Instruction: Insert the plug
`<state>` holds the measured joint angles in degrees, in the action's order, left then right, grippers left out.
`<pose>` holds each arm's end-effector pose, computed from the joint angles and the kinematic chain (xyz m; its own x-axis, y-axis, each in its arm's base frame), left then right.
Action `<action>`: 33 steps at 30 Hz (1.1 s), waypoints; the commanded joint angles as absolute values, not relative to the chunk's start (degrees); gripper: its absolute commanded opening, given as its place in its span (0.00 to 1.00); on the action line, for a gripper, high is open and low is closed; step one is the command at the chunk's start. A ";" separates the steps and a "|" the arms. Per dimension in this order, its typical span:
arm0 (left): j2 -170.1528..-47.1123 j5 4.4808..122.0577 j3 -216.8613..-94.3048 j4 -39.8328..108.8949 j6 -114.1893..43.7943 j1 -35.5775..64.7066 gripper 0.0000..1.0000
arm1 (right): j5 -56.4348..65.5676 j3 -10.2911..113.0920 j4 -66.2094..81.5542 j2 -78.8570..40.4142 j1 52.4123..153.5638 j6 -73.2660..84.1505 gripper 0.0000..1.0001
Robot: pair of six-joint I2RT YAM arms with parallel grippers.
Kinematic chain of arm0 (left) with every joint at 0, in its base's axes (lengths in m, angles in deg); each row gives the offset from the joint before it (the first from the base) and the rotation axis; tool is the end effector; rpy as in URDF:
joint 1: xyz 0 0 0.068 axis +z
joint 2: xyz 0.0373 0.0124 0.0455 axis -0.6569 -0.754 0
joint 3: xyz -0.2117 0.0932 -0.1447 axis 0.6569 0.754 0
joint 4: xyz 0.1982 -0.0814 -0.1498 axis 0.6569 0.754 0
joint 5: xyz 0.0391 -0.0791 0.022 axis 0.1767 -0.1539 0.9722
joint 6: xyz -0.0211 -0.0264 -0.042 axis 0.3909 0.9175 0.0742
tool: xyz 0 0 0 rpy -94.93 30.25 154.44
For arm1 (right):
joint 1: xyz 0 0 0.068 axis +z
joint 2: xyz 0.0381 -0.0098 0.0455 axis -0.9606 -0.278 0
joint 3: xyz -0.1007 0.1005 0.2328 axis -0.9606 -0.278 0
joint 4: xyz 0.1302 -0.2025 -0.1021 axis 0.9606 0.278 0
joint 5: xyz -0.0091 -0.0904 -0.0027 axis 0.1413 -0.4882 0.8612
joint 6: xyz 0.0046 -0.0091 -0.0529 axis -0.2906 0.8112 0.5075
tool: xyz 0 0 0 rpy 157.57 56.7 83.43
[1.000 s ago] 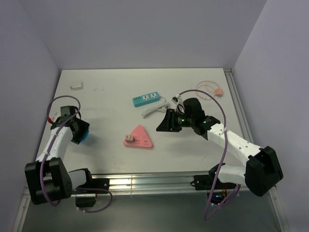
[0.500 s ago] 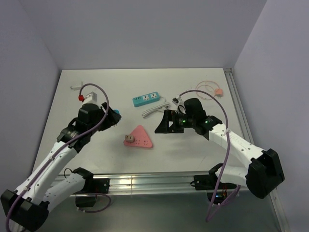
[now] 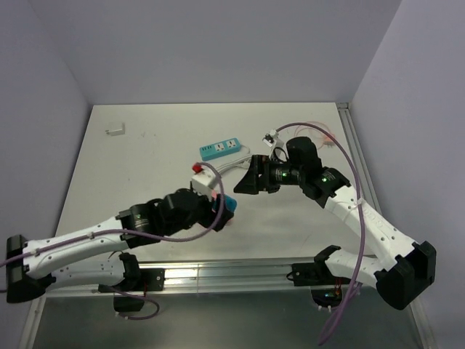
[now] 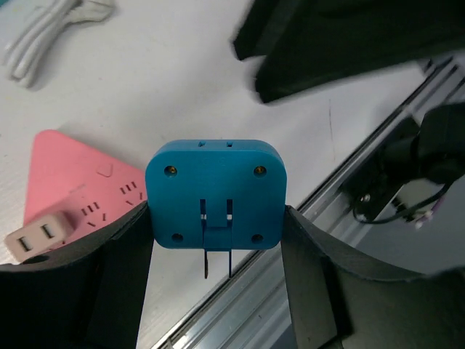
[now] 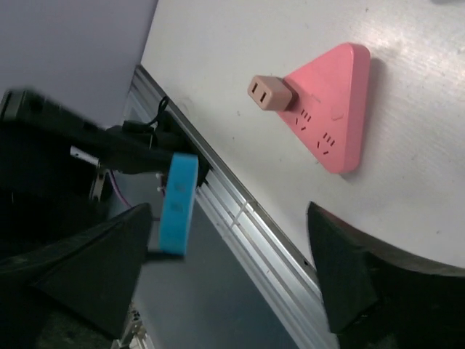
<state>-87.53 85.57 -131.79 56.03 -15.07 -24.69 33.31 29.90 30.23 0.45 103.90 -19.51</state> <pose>0.0956 -0.1915 0.3158 -0.5670 0.0172 -0.8235 0.5835 0.7140 -0.3869 0.1910 0.1348 0.3219 -0.8180 0.0165 -0.5750 -0.4883 0.5082 0.7094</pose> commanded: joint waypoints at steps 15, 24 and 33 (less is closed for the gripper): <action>-101.96 103.35 -142.13 54.66 -29.63 -43.40 0.00 | 43.06 24.11 38.81 5.60 103.30 -16.48 0.74; -99.67 96.94 -140.54 53.16 -34.12 -43.40 0.00 | 48.60 20.33 33.01 4.73 105.67 -19.38 0.65; -95.02 93.94 -137.91 51.66 -35.26 -43.49 0.01 | 55.02 17.25 24.40 3.76 110.24 -25.18 0.28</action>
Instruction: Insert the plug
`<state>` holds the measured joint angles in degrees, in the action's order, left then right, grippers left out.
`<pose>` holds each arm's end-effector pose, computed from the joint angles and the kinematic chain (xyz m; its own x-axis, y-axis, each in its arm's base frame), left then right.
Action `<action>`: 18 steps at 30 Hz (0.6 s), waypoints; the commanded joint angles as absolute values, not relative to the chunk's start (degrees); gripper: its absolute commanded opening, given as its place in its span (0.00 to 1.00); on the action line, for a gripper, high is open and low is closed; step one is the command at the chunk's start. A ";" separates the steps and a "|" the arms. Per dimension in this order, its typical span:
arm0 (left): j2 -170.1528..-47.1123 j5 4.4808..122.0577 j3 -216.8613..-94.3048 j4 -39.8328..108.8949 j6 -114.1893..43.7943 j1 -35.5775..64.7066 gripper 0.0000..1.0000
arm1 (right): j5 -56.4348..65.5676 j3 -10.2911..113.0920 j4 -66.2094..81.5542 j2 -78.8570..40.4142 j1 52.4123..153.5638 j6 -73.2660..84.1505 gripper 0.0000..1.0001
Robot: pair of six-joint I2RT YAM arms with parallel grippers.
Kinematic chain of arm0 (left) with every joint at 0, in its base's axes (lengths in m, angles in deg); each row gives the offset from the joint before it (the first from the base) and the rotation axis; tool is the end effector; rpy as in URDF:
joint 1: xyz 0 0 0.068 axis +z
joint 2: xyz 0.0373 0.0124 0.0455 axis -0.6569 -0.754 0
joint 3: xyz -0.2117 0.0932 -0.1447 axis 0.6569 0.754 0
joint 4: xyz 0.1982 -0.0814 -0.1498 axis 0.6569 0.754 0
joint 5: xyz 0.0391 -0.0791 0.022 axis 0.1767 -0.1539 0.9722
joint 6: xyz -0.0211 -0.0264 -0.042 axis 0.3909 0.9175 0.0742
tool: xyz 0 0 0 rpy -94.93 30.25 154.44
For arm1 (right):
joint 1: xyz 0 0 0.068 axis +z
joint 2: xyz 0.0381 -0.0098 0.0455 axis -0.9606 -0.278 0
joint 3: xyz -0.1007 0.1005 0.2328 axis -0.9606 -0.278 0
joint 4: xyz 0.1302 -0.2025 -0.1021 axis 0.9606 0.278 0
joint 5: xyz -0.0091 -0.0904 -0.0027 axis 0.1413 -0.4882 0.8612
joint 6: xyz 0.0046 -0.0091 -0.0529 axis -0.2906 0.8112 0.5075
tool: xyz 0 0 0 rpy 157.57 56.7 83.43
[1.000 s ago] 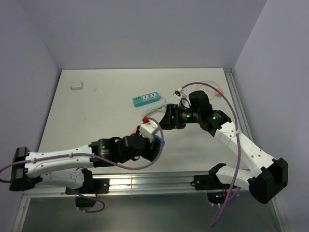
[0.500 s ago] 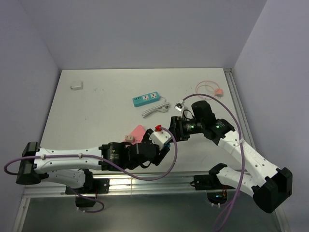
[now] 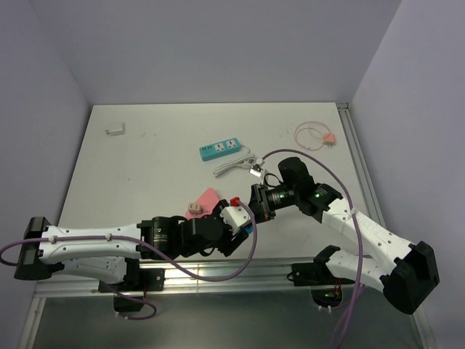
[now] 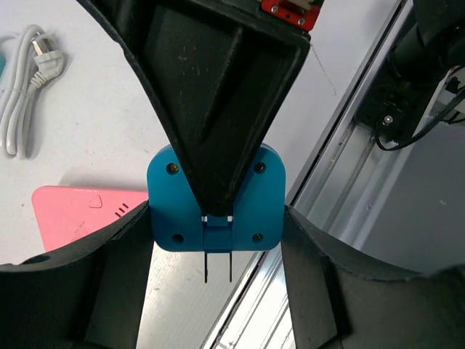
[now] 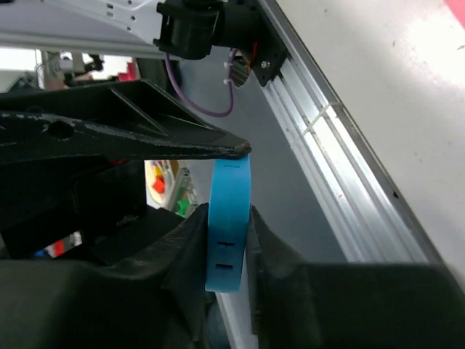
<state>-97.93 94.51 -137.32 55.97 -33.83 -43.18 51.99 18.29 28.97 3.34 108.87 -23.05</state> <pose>0.0389 -0.2487 0.3116 -0.2468 0.3907 -0.8868 0.8484 0.5294 -0.0028 0.1542 0.1436 0.2709 -0.9066 -0.2310 -0.3531 -0.4099 0.2834 0.8670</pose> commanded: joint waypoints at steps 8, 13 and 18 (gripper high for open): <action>-89.31 95.35 -135.89 50.18 -30.62 -43.40 0.71 | 48.28 17.60 24.12 9.38 110.69 -25.54 0.00; -80.17 96.05 -130.89 48.33 -26.57 -43.40 1.00 | 46.49 17.35 23.27 12.81 110.51 -24.22 0.00; -72.36 93.52 -128.68 46.66 -23.75 -43.40 0.91 | 46.15 18.13 25.35 14.31 110.51 -21.85 0.00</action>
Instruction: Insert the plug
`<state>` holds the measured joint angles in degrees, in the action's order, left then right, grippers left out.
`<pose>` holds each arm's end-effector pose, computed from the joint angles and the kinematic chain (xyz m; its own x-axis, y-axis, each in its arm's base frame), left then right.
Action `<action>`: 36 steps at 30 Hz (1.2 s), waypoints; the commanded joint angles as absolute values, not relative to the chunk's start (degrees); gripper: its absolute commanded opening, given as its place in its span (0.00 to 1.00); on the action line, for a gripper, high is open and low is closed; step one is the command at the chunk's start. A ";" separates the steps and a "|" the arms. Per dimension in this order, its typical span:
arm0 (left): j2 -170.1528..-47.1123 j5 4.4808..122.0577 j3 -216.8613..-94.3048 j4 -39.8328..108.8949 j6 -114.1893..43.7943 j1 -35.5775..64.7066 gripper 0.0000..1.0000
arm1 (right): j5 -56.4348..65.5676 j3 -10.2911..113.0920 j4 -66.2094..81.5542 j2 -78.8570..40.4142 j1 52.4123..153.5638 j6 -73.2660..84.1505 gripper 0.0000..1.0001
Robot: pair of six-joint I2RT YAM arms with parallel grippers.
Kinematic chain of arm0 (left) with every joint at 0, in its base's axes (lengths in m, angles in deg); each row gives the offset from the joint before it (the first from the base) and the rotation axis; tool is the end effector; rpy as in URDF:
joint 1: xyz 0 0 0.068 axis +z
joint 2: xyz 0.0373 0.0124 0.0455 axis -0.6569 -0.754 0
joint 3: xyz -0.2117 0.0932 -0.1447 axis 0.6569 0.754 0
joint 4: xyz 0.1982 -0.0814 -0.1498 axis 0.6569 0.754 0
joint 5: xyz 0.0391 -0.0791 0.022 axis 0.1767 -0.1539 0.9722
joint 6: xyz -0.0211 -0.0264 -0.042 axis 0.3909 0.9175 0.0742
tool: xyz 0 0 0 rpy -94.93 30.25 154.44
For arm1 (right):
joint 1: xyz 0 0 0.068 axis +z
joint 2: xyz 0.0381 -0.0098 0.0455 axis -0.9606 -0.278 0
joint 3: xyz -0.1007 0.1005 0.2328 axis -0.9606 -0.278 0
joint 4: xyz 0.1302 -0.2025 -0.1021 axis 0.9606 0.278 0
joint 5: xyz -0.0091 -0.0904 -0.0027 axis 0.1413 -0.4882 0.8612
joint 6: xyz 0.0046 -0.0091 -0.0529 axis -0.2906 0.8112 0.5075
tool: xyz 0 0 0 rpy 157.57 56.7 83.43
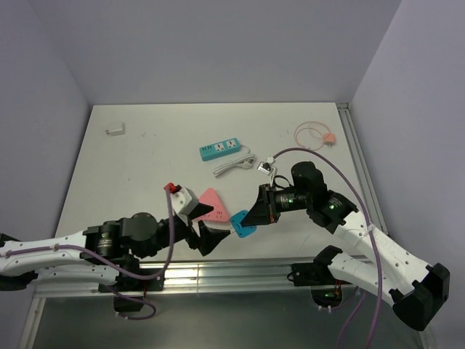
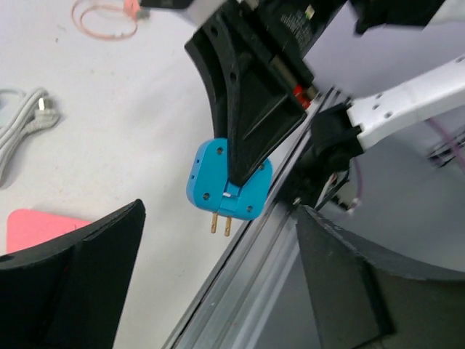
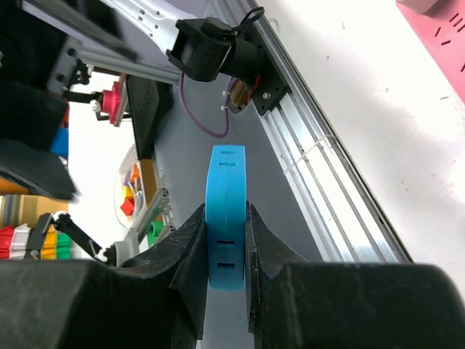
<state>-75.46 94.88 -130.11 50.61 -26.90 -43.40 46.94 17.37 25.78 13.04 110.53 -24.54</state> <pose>0.0303 -0.1671 0.3521 -0.3129 -0.0078 -0.9497 0.8184 0.5051 -0.2738 0.1313 0.1317 0.2987 -0.8417 -0.1468 -0.5197 -0.5400 0.2394 0.8069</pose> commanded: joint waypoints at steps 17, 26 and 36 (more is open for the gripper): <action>-73.66 86.47 -125.69 38.75 -21.20 -43.31 0.60 | 48.96 20.68 23.16 21.95 110.51 -24.74 0.00; -74.10 80.42 -123.15 33.57 -20.50 -42.35 0.50 | 51.33 19.89 19.91 23.89 110.51 -26.68 0.00; -74.89 72.06 -120.86 27.85 -18.39 -36.99 0.49 | 53.88 20.24 16.39 25.12 110.51 -27.73 0.00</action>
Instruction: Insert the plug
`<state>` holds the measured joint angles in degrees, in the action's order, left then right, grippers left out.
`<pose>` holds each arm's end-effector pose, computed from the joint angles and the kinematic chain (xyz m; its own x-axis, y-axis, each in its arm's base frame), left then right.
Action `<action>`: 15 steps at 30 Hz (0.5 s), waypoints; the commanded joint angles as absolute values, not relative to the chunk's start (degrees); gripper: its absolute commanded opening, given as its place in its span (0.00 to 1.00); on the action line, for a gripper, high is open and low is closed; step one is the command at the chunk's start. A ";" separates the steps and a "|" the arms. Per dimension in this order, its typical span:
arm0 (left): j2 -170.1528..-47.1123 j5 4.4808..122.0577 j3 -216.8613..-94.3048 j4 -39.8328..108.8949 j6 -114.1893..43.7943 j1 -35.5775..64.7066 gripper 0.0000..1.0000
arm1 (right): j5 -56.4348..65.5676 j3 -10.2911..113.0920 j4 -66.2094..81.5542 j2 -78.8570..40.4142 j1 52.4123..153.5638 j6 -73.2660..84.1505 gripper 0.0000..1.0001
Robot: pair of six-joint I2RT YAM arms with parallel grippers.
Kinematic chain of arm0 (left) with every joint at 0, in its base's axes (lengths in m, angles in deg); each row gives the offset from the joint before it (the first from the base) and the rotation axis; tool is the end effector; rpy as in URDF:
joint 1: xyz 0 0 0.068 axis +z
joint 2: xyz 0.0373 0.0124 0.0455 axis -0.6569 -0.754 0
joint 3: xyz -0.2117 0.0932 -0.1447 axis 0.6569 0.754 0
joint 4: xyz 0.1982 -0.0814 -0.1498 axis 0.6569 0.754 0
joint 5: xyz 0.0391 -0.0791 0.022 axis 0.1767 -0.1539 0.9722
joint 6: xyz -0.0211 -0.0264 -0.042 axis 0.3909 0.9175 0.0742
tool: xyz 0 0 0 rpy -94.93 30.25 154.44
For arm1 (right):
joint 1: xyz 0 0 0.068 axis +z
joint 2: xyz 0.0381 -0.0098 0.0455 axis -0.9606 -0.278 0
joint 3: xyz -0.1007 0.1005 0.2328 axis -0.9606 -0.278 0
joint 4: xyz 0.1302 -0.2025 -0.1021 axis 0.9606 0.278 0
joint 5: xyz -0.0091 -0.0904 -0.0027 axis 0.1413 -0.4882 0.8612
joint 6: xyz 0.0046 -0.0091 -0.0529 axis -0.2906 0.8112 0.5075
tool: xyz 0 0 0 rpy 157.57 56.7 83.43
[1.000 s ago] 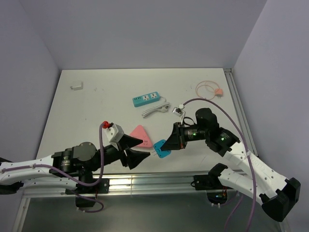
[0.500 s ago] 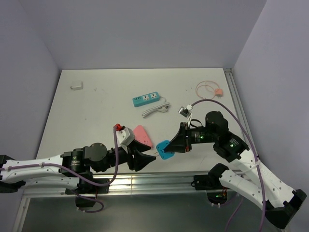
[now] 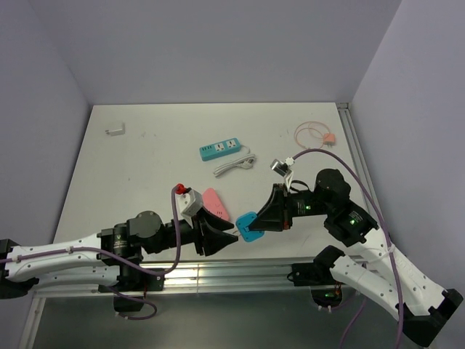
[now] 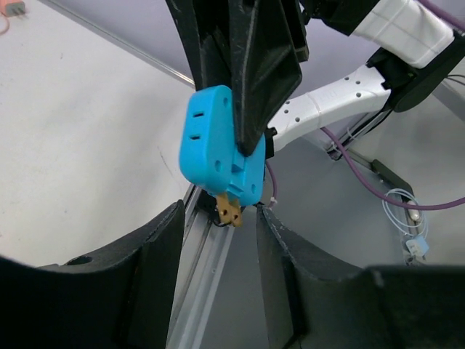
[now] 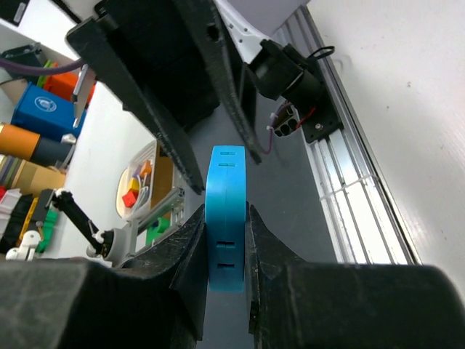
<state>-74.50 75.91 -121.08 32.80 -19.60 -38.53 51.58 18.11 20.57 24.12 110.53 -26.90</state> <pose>0.0349 -0.1759 0.3325 -0.4410 -0.1201 -0.8894 0.8604 0.2253 -0.4571 0.0983 0.1093 0.3400 -0.7224 -0.0825 -0.6866 -0.6909 0.0448 0.7216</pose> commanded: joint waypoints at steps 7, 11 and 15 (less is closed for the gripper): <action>-76.38 64.69 -120.15 23.46 -17.16 -33.12 0.53 | 54.58 19.80 15.69 25.38 110.60 -27.91 0.00; -77.78 61.26 -120.15 22.14 -16.81 -31.10 0.51 | 54.58 19.97 15.51 25.30 110.60 -27.56 0.00; -78.23 57.48 -119.10 20.29 -16.63 -30.30 0.45 | 54.58 20.33 15.34 24.86 110.60 -27.56 0.00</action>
